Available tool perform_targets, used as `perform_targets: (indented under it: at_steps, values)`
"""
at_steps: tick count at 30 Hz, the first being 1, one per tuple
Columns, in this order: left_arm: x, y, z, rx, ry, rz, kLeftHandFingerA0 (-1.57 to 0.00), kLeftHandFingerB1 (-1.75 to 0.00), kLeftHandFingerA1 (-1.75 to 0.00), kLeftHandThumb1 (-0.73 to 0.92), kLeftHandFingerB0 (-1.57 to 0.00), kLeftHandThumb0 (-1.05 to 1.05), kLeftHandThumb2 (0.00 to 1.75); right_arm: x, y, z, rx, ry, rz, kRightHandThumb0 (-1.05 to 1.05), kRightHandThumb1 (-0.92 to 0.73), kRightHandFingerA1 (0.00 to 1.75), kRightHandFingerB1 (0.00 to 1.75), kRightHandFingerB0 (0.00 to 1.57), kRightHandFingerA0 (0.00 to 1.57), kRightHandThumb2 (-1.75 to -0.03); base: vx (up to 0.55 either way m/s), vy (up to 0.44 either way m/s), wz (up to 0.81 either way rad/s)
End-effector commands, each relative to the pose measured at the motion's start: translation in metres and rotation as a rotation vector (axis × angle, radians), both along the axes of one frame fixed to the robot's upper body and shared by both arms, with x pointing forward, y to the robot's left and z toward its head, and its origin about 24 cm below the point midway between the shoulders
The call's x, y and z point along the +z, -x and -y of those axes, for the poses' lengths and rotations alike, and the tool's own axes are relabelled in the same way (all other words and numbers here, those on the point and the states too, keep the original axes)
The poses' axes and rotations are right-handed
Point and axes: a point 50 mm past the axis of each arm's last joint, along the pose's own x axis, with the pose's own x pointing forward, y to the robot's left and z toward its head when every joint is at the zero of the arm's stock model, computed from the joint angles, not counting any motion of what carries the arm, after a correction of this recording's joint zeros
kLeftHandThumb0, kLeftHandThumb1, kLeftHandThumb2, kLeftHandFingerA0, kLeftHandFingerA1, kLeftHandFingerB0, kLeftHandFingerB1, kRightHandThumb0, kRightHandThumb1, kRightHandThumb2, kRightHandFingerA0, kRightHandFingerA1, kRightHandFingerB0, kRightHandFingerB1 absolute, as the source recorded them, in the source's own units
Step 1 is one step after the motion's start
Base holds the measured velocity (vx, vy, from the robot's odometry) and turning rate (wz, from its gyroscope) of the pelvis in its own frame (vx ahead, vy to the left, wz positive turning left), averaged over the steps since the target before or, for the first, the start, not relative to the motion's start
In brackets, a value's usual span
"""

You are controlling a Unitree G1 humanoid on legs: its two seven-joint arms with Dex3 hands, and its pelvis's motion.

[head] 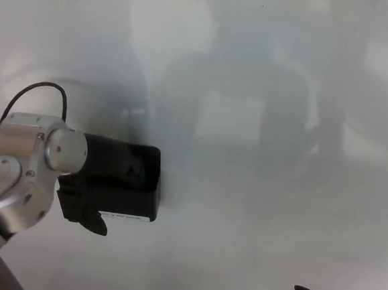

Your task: A magnetic marker holder is on the left hand side of the white board, the robot put the index and middle finger into the opening of the container and pull off the magnetic holder and hand it to a human on the left hand side.

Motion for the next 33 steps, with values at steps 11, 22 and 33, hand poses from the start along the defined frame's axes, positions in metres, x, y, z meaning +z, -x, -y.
perform_targets:
  at_steps: [11, 22, 33]
  values:
    - [0.0, -0.008, 0.011, -0.029, 0.022, 0.056, -0.86, -0.29, -0.93, 0.45, -0.2, -0.28, 0.54, 0.001, 0.0, 0.003, -0.013, -0.004, 0.006, -0.33, -0.72, 0.52, 0.35, 0.42, 0.85, -0.62, 0.0, 0.0, 0.0]
    - [-0.009, -0.013, 0.005, -0.006, -0.04, 0.021, -0.84, -0.29, -0.92, 0.45, -0.21, -0.32, 0.54, 0.001, 0.0, 0.004, -0.017, -0.001, 0.01, -0.33, -0.72, 0.52, 0.35, 0.42, 0.85, -0.62, 0.0, 0.0, 0.0]
    - [-0.021, -0.015, -0.009, 0.007, -0.104, -0.024, -0.8, -0.35, -0.93, 0.36, -0.16, -0.43, 0.63, 0.0, 0.003, 0.005, -0.018, -0.001, 0.001, -0.33, -0.72, 0.52, 0.34, 0.42, 0.84, -0.62, 0.0, 0.0, 0.0]
